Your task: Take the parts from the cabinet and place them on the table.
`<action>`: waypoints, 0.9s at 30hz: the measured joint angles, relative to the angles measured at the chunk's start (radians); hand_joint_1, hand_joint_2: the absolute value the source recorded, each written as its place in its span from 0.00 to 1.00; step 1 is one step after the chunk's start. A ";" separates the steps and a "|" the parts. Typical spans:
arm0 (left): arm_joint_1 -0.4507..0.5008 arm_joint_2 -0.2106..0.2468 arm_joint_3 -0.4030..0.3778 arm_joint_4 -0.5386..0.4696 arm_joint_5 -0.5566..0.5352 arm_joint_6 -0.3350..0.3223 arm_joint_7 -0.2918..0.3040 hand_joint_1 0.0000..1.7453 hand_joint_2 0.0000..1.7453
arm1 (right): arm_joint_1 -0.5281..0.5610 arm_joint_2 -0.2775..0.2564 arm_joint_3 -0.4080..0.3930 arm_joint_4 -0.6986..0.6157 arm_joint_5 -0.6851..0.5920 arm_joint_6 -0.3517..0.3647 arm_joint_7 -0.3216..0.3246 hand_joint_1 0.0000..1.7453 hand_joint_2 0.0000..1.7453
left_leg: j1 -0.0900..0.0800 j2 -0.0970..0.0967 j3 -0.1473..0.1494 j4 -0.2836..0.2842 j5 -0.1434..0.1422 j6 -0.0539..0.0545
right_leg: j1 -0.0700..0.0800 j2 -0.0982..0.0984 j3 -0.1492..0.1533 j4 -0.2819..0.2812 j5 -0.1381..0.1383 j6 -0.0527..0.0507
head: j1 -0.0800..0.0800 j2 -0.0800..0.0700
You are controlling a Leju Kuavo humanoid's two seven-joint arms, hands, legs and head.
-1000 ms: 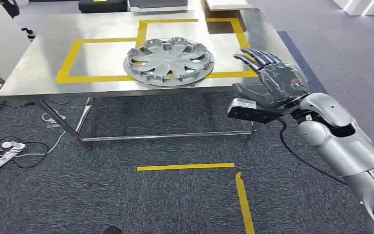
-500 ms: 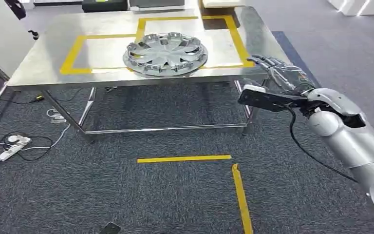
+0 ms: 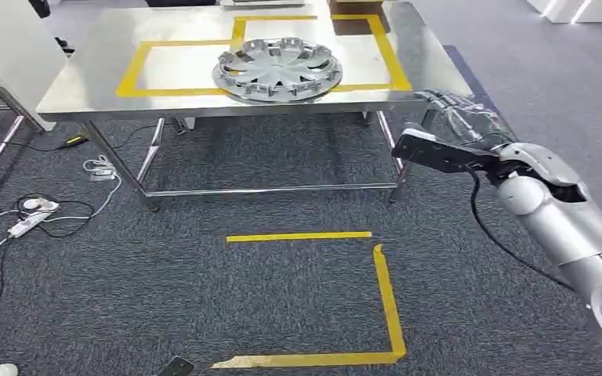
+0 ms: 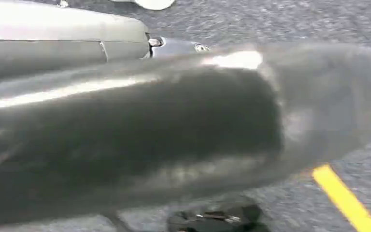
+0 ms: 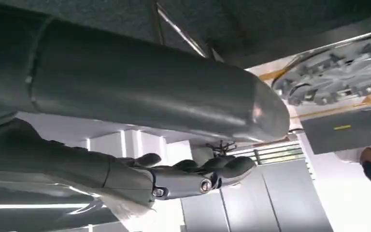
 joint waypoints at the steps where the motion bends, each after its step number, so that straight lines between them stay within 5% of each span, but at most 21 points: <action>1: 0.000 0.001 0.001 0.000 0.000 0.005 0.002 0.00 0.00 | 0.008 0.000 0.000 0.003 0.010 -0.014 0.011 0.00 0.00 | 0.000 0.000 -0.019 0.000 0.012 0.010 | 0.000 0.001 -0.020 0.041 -0.067 0.001 | 0.005 0.000; 3: 0.000 0.001 0.002 0.000 0.000 0.011 0.002 0.00 0.00 | 0.021 0.003 -0.002 0.008 0.020 -0.050 0.027 0.00 0.00 | -0.002 -0.001 -0.055 0.003 0.039 0.015 | 0.000 0.001 -0.051 0.197 -0.194 0.003 | 0.006 0.000; 4: 0.000 0.000 0.002 0.000 0.000 0.013 -0.001 0.00 0.00 | 0.030 0.005 -0.002 0.010 0.025 -0.061 0.029 0.00 0.00 | -0.004 -0.002 -0.072 0.003 0.050 0.016 | 0.002 0.002 -0.061 0.268 -0.214 0.003 | 0.006 0.000; 5: 0.001 0.000 0.002 0.000 0.000 0.015 -0.006 0.00 0.00 | 0.042 0.007 -0.002 0.011 0.030 -0.069 0.034 0.00 0.00 | -0.004 -0.002 -0.090 0.003 0.063 0.016 | 0.004 0.002 -0.063 0.322 -0.191 0.003 | 0.006 0.000; 6: 0.002 0.000 0.002 0.000 0.002 0.019 -0.016 0.00 0.00 | 0.052 0.007 -0.004 0.013 0.034 -0.076 0.036 0.00 0.00 | -0.005 -0.002 -0.107 0.004 0.077 0.015 | 0.005 0.002 -0.055 0.343 -0.138 0.001 | 0.007 0.000; 8: 0.001 0.000 0.006 0.000 0.009 0.031 -0.026 0.00 0.00 | 0.072 0.007 -0.013 0.014 0.049 -0.085 0.037 0.00 0.00 | -0.005 -0.001 -0.142 0.007 0.103 0.011 | 0.008 0.002 0.015 0.284 -0.051 -0.005 | 0.007 0.000; 9: 0.001 0.000 0.006 0.000 0.009 0.035 -0.025 0.00 0.00 | 0.079 0.007 -0.018 0.011 0.055 -0.089 0.037 0.00 0.00 | -0.005 -0.001 -0.152 0.010 0.113 0.008 | 0.010 0.001 0.085 0.199 -0.070 -0.011 | 0.006 0.000; 10: 0.002 0.000 0.006 0.000 0.009 0.039 -0.025 0.00 0.00 | 0.082 0.007 -0.024 0.002 0.061 -0.091 0.037 0.00 0.00 | -0.011 -0.001 -0.160 0.016 0.119 0.003 | 0.016 -0.001 0.193 0.078 -0.131 -0.015 | 0.007 0.000; 11: 0.003 0.000 0.007 0.000 0.009 0.041 -0.025 0.00 0.00 | 0.083 0.007 -0.031 -0.006 0.065 -0.095 0.037 0.00 0.00 | -0.011 0.000 -0.163 0.021 0.127 -0.001 | 0.015 -0.003 0.236 -0.016 -0.179 -0.016 | 0.004 0.000; 14: 0.003 0.001 0.007 0.000 0.009 0.043 -0.025 0.00 0.00 | 0.096 0.008 -0.038 -0.008 0.067 -0.100 0.038 0.00 0.00 | -0.009 0.002 -0.172 0.018 0.154 -0.018 | 0.017 -0.001 0.222 -0.033 -0.178 -0.030 | 0.005 0.000; 15: 0.006 0.002 0.008 0.000 0.009 0.044 -0.025 0.00 0.00 | 0.098 0.009 -0.038 -0.008 0.067 -0.100 0.038 0.00 0.00 | -0.004 -0.001 -0.177 0.027 0.137 -0.025 | 0.012 -0.006 0.221 -0.033 -0.167 -0.038 | 0.005 0.000; 16: 0.008 0.002 0.008 0.000 0.009 0.044 -0.024 0.00 0.00 | 0.101 0.010 -0.038 -0.009 0.068 -0.099 0.038 0.00 0.00 | -0.002 -0.001 -0.189 0.061 0.088 -0.035 | 0.011 -0.006 0.221 -0.033 -0.159 -0.048 | -0.003 0.000; 17: 0.008 0.002 0.008 0.000 0.009 0.044 -0.024 0.00 1.00 | 0.102 0.010 -0.038 -0.011 0.068 -0.099 0.038 0.00 0.00 | 0.003 -0.001 -0.208 0.125 0.032 -0.041 | 0.011 -0.006 0.213 -0.033 -0.150 -0.052 | -0.004 0.000; 19: 0.008 0.002 0.008 0.000 0.008 0.045 -0.020 0.00 1.00 | 0.106 0.010 -0.038 -0.011 0.072 -0.099 0.039 0.00 0.00 | 0.011 -0.002 -0.250 0.284 -0.046 -0.052 | 0.012 -0.005 0.193 -0.031 -0.133 -0.050 | -0.005 0.000; 21: 0.010 0.002 0.008 0.000 0.008 0.046 -0.019 0.00 1.00 | 0.121 0.010 -0.040 -0.012 0.093 -0.101 0.051 0.00 0.00 | 0.017 -0.001 -0.237 0.319 -0.034 -0.057 | 0.012 -0.004 0.176 -0.027 -0.122 -0.047 | -0.005 0.000; 22: 0.010 0.002 0.008 0.000 0.008 0.050 -0.019 0.00 1.00 | 0.135 0.010 -0.044 -0.018 0.111 -0.103 0.061 0.00 0.00 | 0.019 -0.001 -0.201 0.269 -0.007 -0.057 | 0.011 -0.003 0.167 -0.024 -0.119 -0.045 | -0.005 0.000; 23: 0.010 0.002 0.008 0.000 0.008 0.057 -0.019 0.00 1.00 | 0.152 0.007 -0.051 -0.030 0.129 -0.105 0.069 0.00 1.00 | 0.020 -0.001 -0.150 0.192 0.022 -0.054 | 0.011 -0.002 0.163 -0.020 -0.116 -0.041 | -0.005 0.000; 24: 0.010 0.002 0.008 0.000 0.008 0.065 -0.019 0.00 1.00 | 0.174 0.000 -0.061 -0.048 0.141 -0.108 0.078 0.00 1.00 | 0.020 -0.002 -0.089 0.098 0.047 -0.049 | 0.011 -0.003 0.161 -0.017 -0.116 -0.039 | -0.006 0.000; 25: 0.008 0.002 0.008 0.000 0.008 0.072 -0.019 0.00 1.00 | 0.202 -0.010 -0.071 -0.070 0.146 -0.111 0.082 0.00 1.00 | 0.019 -0.007 -0.051 0.044 0.023 -0.040 | 0.012 -0.005 0.155 -0.017 -0.115 -0.035 | -0.006 0.000; 27: 0.009 -0.003 0.008 0.000 0.002 0.086 -0.020 0.00 1.00 | 0.290 -0.062 -0.105 -0.136 0.125 -0.118 0.084 0.00 1.00 | 0.014 -0.010 -0.049 0.028 0.022 -0.028 | 0.015 -0.017 0.148 -0.015 -0.116 -0.022 | -0.007 0.000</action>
